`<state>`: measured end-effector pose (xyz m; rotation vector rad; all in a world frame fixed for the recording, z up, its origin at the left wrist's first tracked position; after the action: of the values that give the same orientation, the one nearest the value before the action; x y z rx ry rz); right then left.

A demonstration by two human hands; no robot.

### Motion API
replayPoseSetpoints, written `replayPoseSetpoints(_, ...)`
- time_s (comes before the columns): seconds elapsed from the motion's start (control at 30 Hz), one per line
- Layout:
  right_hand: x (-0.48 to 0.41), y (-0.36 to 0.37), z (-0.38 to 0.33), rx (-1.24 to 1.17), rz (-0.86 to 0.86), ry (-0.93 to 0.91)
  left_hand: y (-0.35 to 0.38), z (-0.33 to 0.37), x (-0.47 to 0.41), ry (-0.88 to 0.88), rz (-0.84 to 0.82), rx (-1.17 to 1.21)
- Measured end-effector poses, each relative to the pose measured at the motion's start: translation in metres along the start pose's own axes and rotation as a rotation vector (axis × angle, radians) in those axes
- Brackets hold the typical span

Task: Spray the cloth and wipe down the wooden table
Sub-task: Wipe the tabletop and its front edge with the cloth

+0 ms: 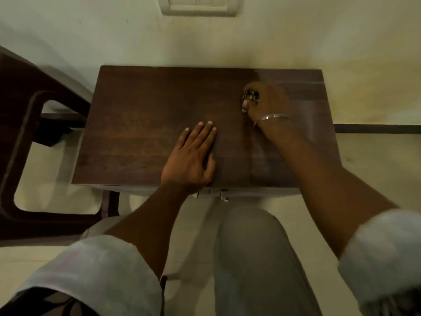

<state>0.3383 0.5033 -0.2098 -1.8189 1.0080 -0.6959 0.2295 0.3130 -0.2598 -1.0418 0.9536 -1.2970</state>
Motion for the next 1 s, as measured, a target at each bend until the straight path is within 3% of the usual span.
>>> replayPoseSetpoints(0.13,0.049,0.007,-0.001,-0.013,0.041,-0.023,0.0,-0.001,0.001,-0.008,0.013,0.001)
replayPoseSetpoints(0.4,0.015,0.005,-0.005,0.026,0.05,0.066,-0.002,0.0,0.003,-0.004,0.022,-0.005)
replayPoseSetpoints(0.6,0.078,0.013,-0.007,-0.005,0.065,-0.008,-0.002,-0.001,0.001,0.0,0.027,-0.004)
replayPoseSetpoints(0.83,0.041,0.009,-0.012,-0.013,0.041,0.043,-0.002,-0.001,0.002,-0.002,0.014,-0.005)
replayPoseSetpoints(1.0,0.095,0.014,-0.012,-0.007,0.02,0.033,-0.003,0.001,0.002,0.006,0.027,0.007)
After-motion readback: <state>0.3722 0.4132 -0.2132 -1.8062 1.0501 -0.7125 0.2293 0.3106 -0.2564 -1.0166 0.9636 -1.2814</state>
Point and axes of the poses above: each hand's wrist, its own x-axis away from the middle knuckle, its own y-axis out of the palm, z = x × y, the point moved 7 cm from there along -x, towards the middle knuckle, and after that the axes turned 7 degrees about -z, right-handed, at the moved point
